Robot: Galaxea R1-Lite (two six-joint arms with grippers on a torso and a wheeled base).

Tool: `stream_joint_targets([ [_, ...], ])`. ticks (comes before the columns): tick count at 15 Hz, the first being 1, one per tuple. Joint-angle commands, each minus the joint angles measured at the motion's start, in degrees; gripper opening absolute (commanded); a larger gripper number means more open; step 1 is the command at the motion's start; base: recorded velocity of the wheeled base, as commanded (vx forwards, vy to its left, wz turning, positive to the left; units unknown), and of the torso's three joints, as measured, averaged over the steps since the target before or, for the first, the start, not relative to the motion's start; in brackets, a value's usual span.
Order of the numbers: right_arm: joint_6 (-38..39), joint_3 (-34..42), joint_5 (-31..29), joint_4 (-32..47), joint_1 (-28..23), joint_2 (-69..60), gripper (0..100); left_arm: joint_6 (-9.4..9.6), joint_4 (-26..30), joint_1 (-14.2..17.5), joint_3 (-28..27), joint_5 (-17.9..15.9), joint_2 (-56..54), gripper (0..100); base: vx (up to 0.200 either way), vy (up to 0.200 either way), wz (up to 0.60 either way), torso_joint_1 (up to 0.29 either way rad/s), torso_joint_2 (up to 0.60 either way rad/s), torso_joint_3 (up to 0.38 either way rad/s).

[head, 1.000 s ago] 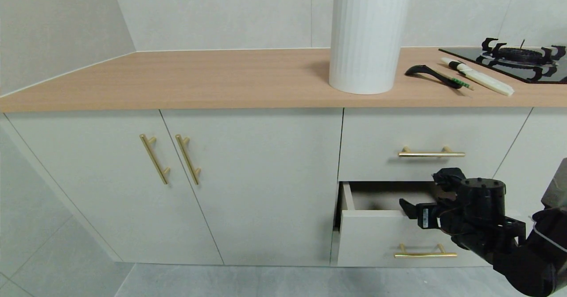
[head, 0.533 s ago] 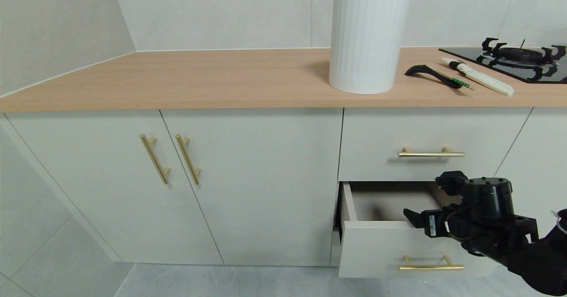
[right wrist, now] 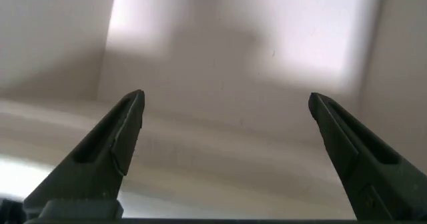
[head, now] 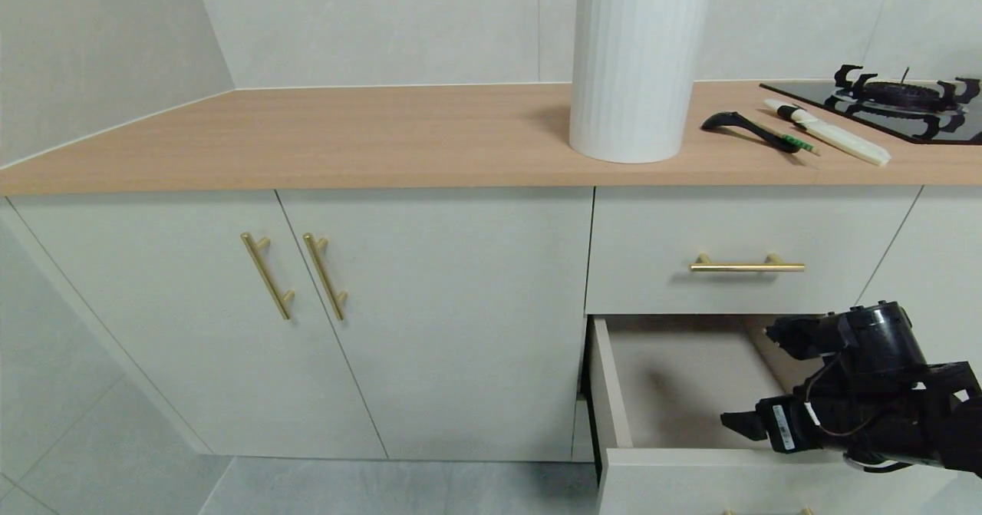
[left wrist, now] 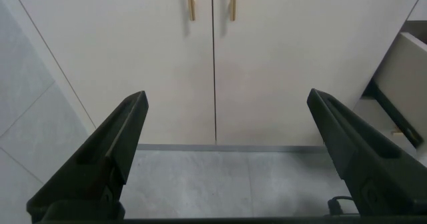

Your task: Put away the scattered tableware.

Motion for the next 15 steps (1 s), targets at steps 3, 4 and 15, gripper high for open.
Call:
stream_joint_targets([
  [3, -1.9, -0.7, 0.1, 4.9, 1.8, -5.1, 100, 0.02, 0.0, 0.0, 0.0, 0.0, 0.1, 100, 0.000, 0.000, 0.00, 0.000, 0.00, 0.000],
  [4, -2.6, -0.8, 0.1, 6.5, 2.1, -5.7, 100, 0.02, 0.0, 0.0, 0.0, 0.0, 0.0, 100, 0.000, 0.000, 0.00, 0.000, 0.00, 0.000],
  [15, -7.1, -4.3, 0.0, 29.2, 7.2, -11.4, 100, 0.02, 0.0, 0.0, 0.0, 0.0, 0.1, 100, 0.000, 0.000, 0.00, 0.000, 0.00, 0.000],
])
